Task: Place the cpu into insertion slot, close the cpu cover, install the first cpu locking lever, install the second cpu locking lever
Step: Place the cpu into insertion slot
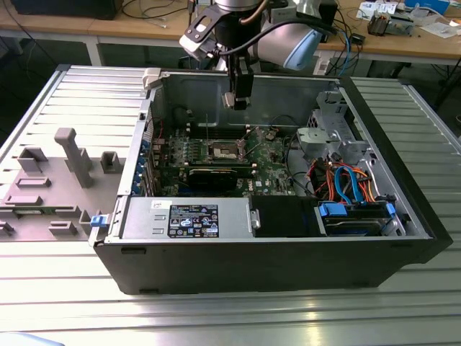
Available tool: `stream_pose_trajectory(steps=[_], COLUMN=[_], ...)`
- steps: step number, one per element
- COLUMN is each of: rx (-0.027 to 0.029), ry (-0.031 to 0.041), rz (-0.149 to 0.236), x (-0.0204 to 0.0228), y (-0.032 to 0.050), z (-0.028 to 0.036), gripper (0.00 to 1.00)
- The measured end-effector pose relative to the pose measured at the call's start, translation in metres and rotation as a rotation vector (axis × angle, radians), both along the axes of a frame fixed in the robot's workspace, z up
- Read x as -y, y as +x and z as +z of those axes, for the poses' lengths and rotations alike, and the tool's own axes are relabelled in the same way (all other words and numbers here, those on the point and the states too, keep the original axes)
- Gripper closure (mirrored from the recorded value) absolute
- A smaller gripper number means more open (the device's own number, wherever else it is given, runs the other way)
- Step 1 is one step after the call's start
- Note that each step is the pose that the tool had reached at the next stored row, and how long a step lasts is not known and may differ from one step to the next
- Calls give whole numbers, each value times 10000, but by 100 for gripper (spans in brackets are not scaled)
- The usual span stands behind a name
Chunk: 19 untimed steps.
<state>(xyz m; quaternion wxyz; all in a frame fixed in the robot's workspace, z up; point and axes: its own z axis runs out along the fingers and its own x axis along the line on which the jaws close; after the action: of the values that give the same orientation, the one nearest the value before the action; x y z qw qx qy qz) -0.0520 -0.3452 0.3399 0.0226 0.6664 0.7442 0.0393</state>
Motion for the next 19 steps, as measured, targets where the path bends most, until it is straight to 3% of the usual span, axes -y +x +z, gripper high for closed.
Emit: stream_pose_trajectory(steps=[7, 11, 17, 19], rx=[1, 0, -30, -94], ry=[0, -2, -19, -27], rz=[0, -7, -583, -730], x=[-2, -5, -10, -18], y=[-2, -6, -7, -13], z=[-32, -105, -199, -228], gripper=[45, 45, 45, 45])
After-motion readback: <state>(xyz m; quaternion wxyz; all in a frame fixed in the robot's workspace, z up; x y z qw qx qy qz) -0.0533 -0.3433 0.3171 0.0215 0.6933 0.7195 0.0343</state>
